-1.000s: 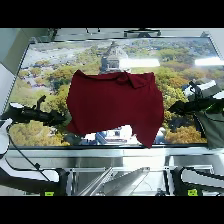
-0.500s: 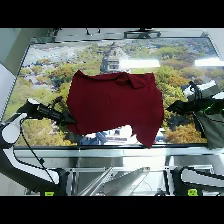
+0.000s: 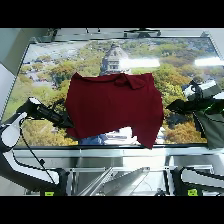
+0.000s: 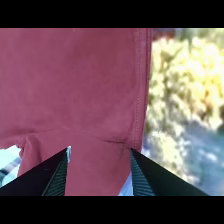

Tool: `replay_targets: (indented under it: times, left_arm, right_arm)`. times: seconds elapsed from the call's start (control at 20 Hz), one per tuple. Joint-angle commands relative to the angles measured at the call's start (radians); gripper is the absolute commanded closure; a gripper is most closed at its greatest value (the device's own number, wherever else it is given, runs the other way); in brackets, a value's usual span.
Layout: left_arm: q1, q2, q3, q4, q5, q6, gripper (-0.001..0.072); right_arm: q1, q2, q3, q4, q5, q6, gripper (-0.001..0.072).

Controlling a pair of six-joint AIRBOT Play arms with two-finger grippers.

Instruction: Fold the shirts.

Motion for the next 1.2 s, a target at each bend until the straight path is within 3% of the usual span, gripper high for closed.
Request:
replay_targets:
  times: [0.0,0.25,0.35,0.7,0.8,1.15]
  left_arm:
    - [0.000,0.012,0.001,0.000,-0.059,0.027,0.0511]
    - [0.021,0.012,0.001,0.026,-0.086,0.025,0.0522]
    - [0.008,0.012,0.001,0.025,-0.079,0.018,0.0712]
    - [-0.053,0.013,0.001,0.027,-0.052,-0.027,0.0709]
    - [-0.035,0.022,0.001,0.026,-0.051,-0.049,0.0709]
    - [0.044,0.133,0.001,0.016,-0.015,-0.056,0.0708]
  right_arm:
    - [0.000,0.000,0.000,0.001,-0.009,0.004,0.0278]
    - [0.000,-0.002,0.000,-0.002,-0.034,0.004,0.0278]
    - [0.000,-0.003,0.000,-0.002,-0.038,0.010,0.0278]
    - [0.002,-0.045,0.000,-0.064,-0.035,0.049,0.0279]
    - [0.002,-0.084,0.000,-0.063,-0.028,0.060,0.0387]
    - [0.026,-0.214,0.005,-0.029,-0.036,0.045,0.0386]
